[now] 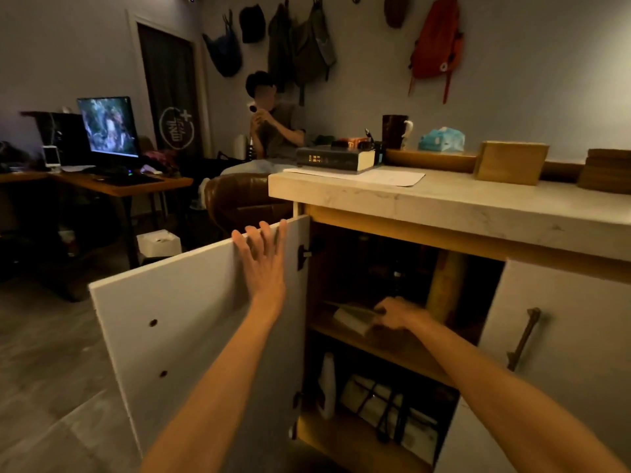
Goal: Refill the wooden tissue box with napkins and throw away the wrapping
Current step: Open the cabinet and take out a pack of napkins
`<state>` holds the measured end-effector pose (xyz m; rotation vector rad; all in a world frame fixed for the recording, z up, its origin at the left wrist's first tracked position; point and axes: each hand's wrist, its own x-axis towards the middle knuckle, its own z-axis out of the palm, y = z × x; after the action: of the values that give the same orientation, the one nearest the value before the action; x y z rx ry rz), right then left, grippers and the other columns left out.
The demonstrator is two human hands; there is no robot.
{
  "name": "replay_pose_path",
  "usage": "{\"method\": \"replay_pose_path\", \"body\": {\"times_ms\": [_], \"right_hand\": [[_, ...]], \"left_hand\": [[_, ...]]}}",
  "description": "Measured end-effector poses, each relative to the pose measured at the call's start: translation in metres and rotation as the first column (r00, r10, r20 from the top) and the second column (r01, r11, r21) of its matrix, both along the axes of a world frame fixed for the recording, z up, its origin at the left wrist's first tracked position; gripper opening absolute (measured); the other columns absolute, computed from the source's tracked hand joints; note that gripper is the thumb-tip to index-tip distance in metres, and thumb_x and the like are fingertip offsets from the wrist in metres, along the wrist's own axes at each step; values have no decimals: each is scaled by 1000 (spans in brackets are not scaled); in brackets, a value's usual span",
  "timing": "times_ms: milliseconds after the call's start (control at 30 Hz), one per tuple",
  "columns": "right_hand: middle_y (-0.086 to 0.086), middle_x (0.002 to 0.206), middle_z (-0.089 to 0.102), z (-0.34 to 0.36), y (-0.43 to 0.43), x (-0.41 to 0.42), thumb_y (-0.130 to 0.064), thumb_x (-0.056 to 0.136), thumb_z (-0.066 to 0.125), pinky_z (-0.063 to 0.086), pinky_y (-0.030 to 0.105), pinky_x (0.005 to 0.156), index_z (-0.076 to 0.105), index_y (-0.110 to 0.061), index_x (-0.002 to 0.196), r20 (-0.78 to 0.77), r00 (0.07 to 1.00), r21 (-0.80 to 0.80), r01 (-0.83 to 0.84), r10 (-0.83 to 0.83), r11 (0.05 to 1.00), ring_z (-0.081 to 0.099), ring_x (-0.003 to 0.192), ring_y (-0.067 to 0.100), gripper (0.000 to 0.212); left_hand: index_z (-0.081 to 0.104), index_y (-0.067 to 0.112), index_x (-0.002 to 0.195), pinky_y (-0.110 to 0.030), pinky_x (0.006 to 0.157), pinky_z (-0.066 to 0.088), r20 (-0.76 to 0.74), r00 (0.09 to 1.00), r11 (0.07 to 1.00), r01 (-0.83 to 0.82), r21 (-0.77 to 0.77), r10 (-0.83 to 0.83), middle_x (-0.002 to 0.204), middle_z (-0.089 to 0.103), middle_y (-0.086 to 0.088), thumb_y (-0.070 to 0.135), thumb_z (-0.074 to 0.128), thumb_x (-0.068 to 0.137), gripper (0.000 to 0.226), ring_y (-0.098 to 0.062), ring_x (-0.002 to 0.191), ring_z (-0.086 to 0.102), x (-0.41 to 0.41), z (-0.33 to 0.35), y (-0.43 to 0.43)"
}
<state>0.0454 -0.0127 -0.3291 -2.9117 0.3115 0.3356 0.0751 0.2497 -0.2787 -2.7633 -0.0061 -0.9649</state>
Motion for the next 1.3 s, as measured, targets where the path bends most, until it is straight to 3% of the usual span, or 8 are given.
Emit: {"method": "replay_pose_path", "body": {"times_ms": [167,333,400,533,667,833,1067,1300], "right_hand": [[16,145,42,-43,-3,46,-19,96,53,41,39,107,45,-12,139,135,986,69,91,-99,993,46,130,32,44],[11,157,25,-78,29,80,-75,73,56,18,45,119,30,-23,150,101,994,198,11,-32,980,22,145,33,97],[6,155,29,-91,41,78,-54,86,62,20,35,116,28,-18,150,50,997,300,-67,54,952,26,144,28,81],[-2,159,2,-125,38,82,-48,87,64,5,40,122,-12,-26,145,73,981,1,-181,181,983,5,147,20,98],[16,130,56,-167,32,64,-31,73,81,44,54,92,35,-13,144,65,984,-378,-128,164,917,54,113,37,87],[14,105,66,-158,33,26,-13,64,83,50,43,71,62,-18,124,212,950,-543,-81,230,836,62,89,32,64],[6,140,48,-84,28,-39,-22,93,51,48,36,92,25,-28,149,304,952,93,-67,35,993,53,120,27,62],[-4,130,54,0,23,-91,-20,88,68,54,21,79,42,-23,141,374,927,573,-251,24,780,60,107,11,60]], "left_hand": [[-4,18,154,-62,112,14,67,997,999,21,32,-23,143,25,-16,48,84,58,134,-42,129,28,22,-9,7],[-1,16,155,-63,113,11,129,992,999,-15,33,10,144,26,-17,44,86,56,134,-44,130,29,25,-18,0],[-1,15,155,-63,113,10,141,990,999,-18,49,11,144,27,-18,45,86,56,135,-44,131,28,25,-20,1],[2,16,155,-65,113,11,156,988,999,-20,43,13,145,30,-18,43,86,58,131,-45,132,30,27,-21,-1],[2,17,155,-65,112,8,128,991,999,-29,39,24,145,30,-17,42,86,58,130,-44,132,30,26,-19,0],[3,17,154,-66,113,14,75,997,999,-32,32,29,145,30,-18,40,86,59,129,-45,132,32,20,-13,-1],[1,13,153,-61,110,27,-48,998,990,-31,138,38,145,27,-22,40,76,69,115,-46,129,33,-11,9,-2],[42,15,137,-44,96,36,-363,932,998,26,63,-1,117,60,-8,48,61,85,64,-29,111,56,-43,86,32]]}}
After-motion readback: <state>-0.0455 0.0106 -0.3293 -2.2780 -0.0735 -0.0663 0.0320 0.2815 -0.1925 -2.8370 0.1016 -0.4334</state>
